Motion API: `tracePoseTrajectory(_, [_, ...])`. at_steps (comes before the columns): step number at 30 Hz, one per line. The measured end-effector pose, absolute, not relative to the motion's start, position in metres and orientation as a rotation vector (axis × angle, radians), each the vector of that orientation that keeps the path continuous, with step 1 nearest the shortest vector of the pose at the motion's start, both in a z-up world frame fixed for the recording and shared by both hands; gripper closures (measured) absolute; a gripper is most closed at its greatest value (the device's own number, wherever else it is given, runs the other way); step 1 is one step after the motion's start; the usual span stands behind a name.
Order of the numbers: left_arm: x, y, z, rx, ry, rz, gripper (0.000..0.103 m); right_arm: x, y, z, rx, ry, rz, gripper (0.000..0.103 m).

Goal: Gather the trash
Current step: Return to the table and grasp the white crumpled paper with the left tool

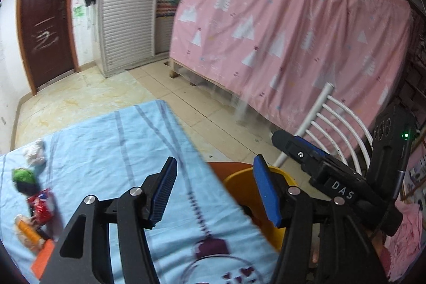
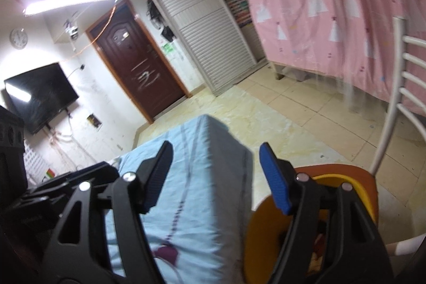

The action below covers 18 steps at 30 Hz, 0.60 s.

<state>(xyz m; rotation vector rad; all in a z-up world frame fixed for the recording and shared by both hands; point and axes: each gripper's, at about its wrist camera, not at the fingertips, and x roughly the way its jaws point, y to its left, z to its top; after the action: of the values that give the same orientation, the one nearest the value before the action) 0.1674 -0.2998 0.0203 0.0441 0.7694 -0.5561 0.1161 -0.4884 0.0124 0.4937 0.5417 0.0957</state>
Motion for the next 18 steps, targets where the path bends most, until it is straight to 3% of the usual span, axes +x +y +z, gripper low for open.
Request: tracePoseTrajectory(18, [0.171, -0.127, 0.021, -0.043, 0.727, -0.259, 0.048, 0.168, -0.341, 0.003, 0.341, 0.686, 0.322, 0.037])
